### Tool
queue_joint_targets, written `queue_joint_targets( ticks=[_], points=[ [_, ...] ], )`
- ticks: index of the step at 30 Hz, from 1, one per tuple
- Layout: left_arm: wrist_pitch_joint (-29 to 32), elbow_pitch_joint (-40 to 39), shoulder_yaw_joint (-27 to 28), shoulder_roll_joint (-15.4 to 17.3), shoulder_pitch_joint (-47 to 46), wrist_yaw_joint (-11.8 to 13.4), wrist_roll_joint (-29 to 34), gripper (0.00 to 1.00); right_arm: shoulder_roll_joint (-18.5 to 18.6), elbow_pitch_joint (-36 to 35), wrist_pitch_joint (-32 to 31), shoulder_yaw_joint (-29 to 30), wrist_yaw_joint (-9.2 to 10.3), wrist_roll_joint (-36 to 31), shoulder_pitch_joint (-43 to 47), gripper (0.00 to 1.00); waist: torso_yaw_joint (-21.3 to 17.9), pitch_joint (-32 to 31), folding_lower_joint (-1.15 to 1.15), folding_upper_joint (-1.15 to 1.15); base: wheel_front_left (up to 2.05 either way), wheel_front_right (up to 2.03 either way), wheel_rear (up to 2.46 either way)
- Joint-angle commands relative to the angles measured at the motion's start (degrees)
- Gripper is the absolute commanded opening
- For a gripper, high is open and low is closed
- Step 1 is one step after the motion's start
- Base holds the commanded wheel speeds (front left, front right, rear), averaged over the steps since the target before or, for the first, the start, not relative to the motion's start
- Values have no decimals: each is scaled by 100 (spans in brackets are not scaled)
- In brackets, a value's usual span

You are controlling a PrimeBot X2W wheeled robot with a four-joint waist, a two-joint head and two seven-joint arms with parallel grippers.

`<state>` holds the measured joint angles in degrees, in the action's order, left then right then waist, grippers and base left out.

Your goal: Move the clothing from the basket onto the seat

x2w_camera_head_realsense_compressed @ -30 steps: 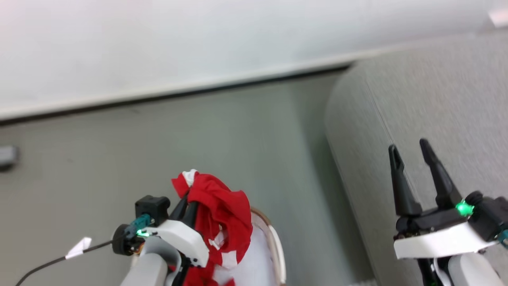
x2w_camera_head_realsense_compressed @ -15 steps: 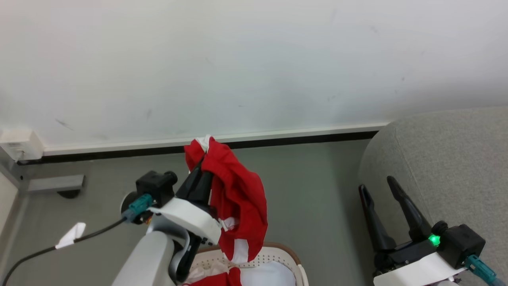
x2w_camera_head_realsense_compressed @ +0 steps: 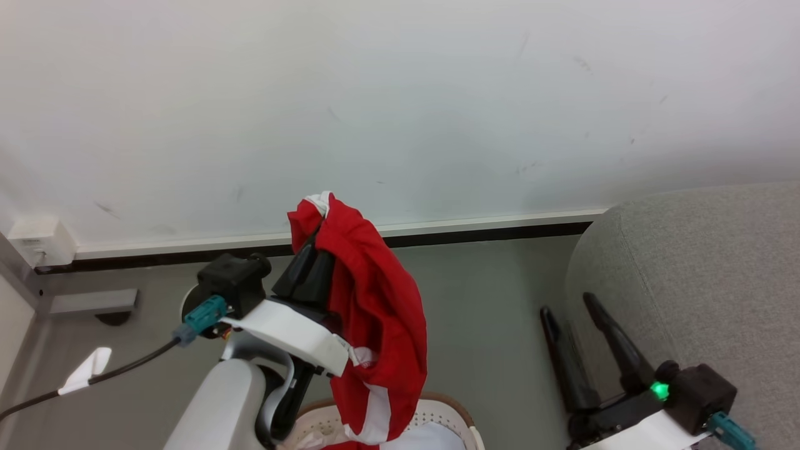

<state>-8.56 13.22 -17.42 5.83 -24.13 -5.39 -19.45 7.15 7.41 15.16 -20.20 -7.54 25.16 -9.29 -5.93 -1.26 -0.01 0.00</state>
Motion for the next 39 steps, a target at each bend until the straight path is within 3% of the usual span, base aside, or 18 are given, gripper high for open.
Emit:
queue_joint_targets(
  ticks=[1,10,20,36,37,39],
  points=[
    [32,-92,4,39,98,37,-72,0,17,2,-1,-118,10,53,34,100,1,-2,1,0,0,0,0],
    [90,-261,-94,5,226,126,-96,0,7,208,-2,-1210,11,64,-413,100,45,52,1,0,0,0,0],
    [76,-171,-689,-166,230,80,2,0,-267,1220,-2,-1843,10,86,-1040,100,500,2,1,0,0,0,0],
    [210,-361,-1701,-280,171,73,-323,0,-392,2493,-2,-1425,10,-337,-1329,100,1277,-47,1,0,0,0,0],
    [219,-375,-1730,-282,167,84,-351,0,-397,2571,-2,-1427,11,-310,-1329,85,1299,-49,1,0,0,0,0],
    [219,-398,-1756,-283,148,114,-401,0,-409,2674,-2,-1458,11,-244,-1383,0,1329,-52,1,0,0,0,0]
  ],
)
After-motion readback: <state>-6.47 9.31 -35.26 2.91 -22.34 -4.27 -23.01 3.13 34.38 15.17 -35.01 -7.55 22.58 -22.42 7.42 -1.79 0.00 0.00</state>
